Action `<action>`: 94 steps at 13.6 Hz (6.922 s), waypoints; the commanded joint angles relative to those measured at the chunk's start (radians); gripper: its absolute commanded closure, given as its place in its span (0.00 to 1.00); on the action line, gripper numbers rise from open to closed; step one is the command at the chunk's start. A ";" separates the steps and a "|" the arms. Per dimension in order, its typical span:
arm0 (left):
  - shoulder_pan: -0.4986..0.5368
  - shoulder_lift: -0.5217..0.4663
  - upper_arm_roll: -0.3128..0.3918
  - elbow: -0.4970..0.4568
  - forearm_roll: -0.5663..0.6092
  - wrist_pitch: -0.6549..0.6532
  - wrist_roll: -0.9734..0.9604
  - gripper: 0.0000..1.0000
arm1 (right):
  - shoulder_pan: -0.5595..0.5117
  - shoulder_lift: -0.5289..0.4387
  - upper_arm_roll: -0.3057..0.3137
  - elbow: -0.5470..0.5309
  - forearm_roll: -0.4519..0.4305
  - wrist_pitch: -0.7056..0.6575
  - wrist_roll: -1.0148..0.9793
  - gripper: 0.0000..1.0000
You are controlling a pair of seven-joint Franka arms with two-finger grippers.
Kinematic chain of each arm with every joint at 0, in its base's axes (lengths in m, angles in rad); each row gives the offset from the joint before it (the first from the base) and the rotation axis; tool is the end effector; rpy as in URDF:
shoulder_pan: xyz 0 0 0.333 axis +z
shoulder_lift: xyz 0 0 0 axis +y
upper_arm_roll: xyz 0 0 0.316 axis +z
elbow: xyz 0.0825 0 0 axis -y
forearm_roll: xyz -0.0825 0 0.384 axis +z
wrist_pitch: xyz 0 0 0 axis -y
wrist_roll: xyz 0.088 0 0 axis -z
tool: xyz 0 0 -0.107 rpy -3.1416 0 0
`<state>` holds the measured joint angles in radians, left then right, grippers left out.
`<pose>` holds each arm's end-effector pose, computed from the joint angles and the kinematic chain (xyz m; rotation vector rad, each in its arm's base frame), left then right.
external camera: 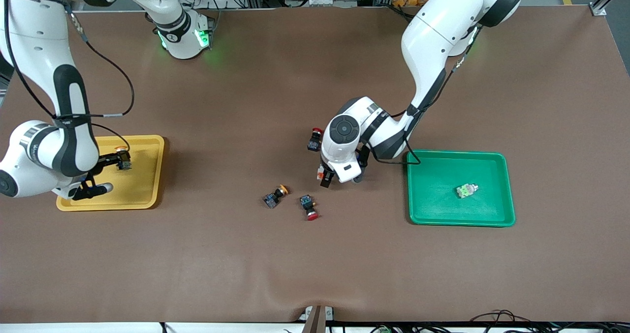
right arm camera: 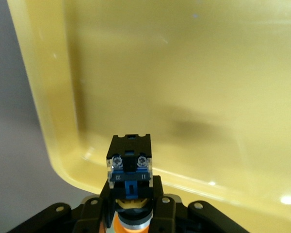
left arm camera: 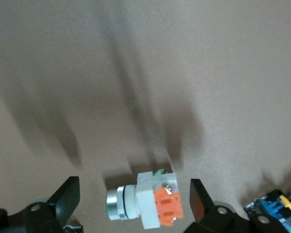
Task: Place green and yellow buttons in trays
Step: 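Release the yellow-cap button in the yellow tray while the left gripper grasps orange button, then carry the orange button toward the green tray while the right gripper reaches another button, then grasp the second yellow-cap button with the right gripper and lift it toward the yellow tray, then release the orange button in the green tray while the right gripper releases its button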
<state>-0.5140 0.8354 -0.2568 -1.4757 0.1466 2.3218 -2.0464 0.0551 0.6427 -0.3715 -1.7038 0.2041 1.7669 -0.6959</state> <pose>0.5412 -0.4763 0.1938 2.4927 1.8221 -0.1108 0.5873 -0.1578 0.2095 -2.8126 -0.4148 0.7060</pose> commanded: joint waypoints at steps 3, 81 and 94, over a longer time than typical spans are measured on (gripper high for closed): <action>-0.032 0.031 0.027 0.031 0.019 0.028 -0.044 0.00 | -0.059 0.069 -0.004 0.073 -0.028 -0.020 -0.385 1.00; 0.514 -0.108 0.014 -0.195 0.004 0.108 1.036 0.60 | 0.106 0.207 -0.081 0.220 0.172 -0.084 0.101 1.00; 0.525 -0.412 0.019 -0.095 0.021 -0.258 1.213 0.00 | 0.147 0.181 -0.109 0.439 0.175 -0.325 0.229 0.00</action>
<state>0.0033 0.5026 -0.2423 -1.5965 0.1639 2.1532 -0.9145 0.1853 0.8364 -0.4714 -1.3245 0.3864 1.4886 -0.5402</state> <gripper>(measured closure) 0.000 0.000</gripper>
